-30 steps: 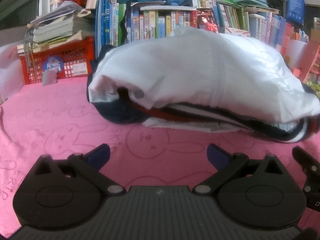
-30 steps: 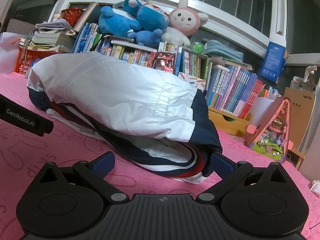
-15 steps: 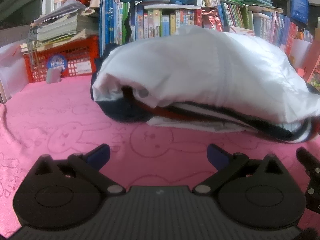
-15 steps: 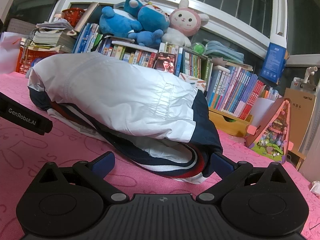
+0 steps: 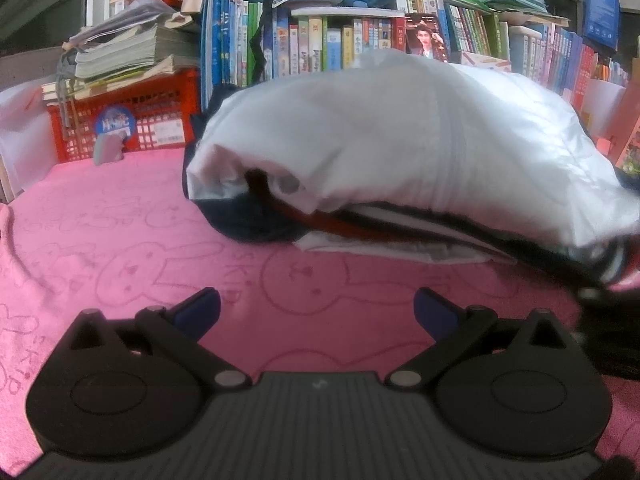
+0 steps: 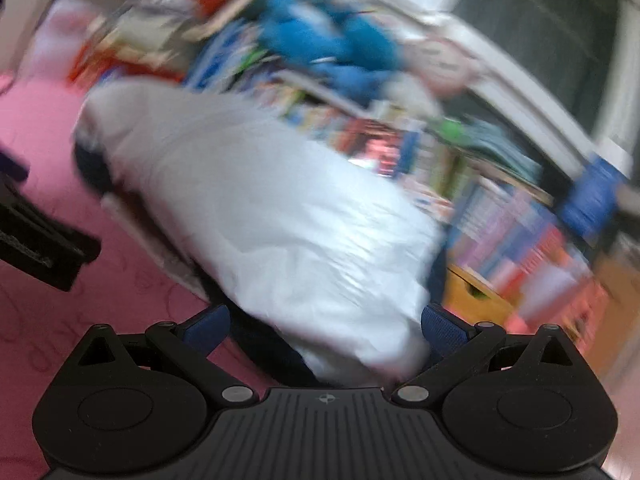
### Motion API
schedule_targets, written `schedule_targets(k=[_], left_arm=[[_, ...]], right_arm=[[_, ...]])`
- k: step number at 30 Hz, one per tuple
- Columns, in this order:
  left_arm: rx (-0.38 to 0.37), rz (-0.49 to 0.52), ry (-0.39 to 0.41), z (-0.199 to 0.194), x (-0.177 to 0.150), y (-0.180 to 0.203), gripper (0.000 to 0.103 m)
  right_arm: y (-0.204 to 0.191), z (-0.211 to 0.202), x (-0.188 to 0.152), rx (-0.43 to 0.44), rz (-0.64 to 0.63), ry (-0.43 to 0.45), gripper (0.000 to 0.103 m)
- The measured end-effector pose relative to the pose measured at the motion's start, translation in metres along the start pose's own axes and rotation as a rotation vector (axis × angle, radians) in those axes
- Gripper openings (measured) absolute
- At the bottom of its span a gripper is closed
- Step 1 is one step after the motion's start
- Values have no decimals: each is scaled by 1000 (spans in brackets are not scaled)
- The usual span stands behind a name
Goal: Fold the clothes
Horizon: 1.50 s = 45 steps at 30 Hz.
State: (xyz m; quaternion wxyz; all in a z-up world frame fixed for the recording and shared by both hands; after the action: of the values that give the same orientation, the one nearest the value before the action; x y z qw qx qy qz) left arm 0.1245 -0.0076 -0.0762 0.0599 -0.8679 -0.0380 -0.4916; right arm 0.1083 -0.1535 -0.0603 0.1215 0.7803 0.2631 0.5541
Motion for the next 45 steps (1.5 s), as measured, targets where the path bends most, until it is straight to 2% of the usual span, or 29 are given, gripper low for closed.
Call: schedule_targets(k=[2,8,11,14,17,21,24,29,31,32,33,35,37,39,41,43,44,45], left_arm=[[-12,9,5,0,2,1,103],[-48,38,22,0,8,4,103],[0,81,148,-3,39,0,103],[64,148,284,-6,76,-1,103],[95,195,328,11,102,2,103],[77,137,301,34,123,-9,103],[54,110,302,34,128,-15,103],[100,117,286,32,127,-21,103],[90,87,281,27,129,-27,103],[85,72,279,25,130,-30,103],[72,60,289,16,133,-33,103],[53,45,318,-2,138,-38,103],[12,47,385,-26,146,-41,103],[-4,77,419,-32,154,-37,103],[-9,120,374,-11,159,-26,103],[-78,90,291,9,153,-20,103],[-112,74,249,19,150,-16,103],[-163,70,234,22,146,-15,103]], right_arm=[[-2,22,8,86,-20,-35,103],[63,30,62,21,150,77,103],[96,33,77,45,247,107,103],[118,37,84,71,321,102,103],[129,34,84,103,378,119,103],[144,24,78,105,420,152,102],[149,19,62,53,377,134,102],[138,26,14,-101,201,-5,103],[134,28,-5,-173,113,-56,102],[135,23,-10,-160,130,-49,97],[137,17,-14,-142,153,-39,84],[157,-12,-5,-50,323,54,69],[185,-47,11,-15,473,187,69],[209,-63,24,-41,534,258,80],[217,-39,20,-79,560,183,87],[225,-14,16,-117,584,101,79],[217,-17,16,-70,593,125,70],[209,-21,17,-16,602,155,70]])
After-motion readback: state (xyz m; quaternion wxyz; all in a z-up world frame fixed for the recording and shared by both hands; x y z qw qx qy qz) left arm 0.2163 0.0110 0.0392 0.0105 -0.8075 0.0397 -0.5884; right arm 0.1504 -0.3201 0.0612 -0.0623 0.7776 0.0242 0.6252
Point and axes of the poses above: each gripper's, at about its wrist camera, not at the fingertips, and z roughly the way its jaws point, y to its right, x to its top, the point moved 9 cm from there along z, roughly the way its jaws point, and after that the axes turned 6 degrees about x, right-handed, at the moved point
